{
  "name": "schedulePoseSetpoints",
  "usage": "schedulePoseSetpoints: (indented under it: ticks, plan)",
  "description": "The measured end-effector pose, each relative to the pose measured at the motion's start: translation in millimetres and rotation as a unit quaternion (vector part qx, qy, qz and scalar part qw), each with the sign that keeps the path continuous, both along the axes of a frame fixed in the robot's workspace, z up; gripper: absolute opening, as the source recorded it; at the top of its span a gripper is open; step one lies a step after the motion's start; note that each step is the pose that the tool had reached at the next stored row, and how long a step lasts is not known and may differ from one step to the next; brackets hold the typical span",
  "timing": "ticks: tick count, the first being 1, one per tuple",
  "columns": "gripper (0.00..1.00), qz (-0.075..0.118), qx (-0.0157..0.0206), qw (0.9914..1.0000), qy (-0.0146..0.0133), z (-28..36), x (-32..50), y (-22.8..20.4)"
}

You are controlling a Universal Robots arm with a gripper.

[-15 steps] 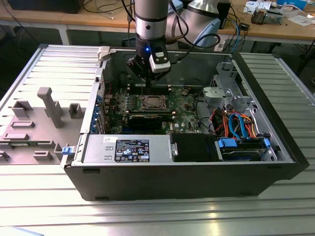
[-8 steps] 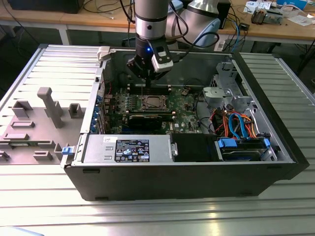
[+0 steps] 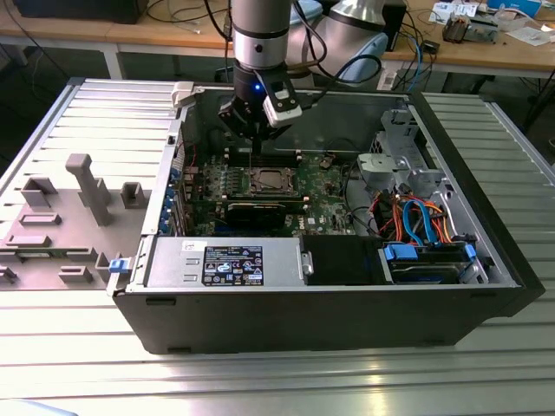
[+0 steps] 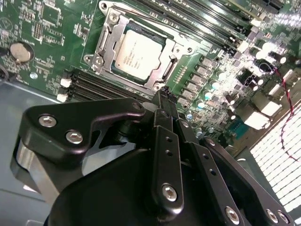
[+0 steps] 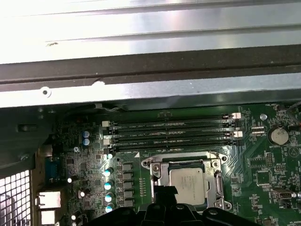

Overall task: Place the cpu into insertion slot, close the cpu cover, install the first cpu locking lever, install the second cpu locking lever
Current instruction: 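Install the first cpu locking lever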

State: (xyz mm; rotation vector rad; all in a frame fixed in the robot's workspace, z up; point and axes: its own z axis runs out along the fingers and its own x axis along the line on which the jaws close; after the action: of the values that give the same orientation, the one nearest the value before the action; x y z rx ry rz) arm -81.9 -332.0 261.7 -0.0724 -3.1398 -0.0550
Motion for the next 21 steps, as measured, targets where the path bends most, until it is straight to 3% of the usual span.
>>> schedulePoseSetpoints:
  ticks: [4, 9, 12, 15, 21]
  plan:
    - [0.11, 0.037, 0.0000, 0.99932, 0.0000, -0.3, 0.0, 0.0]
    - [0.11, 0.064, 0.0000, 0.99796, 0.0000, -0.4, 0.0, 0.0]
    - [0.11, 0.086, 0.0000, 0.99630, 0.0000, -0.4, 0.0, 0.0]
    - [0.11, 0.108, 0.0000, 0.99412, 0.0000, -0.5, 0.0, 0.0]
    - [0.11, 0.113, 0.0006, 0.99356, -0.0001, -0.5, -6.3, 0.0]
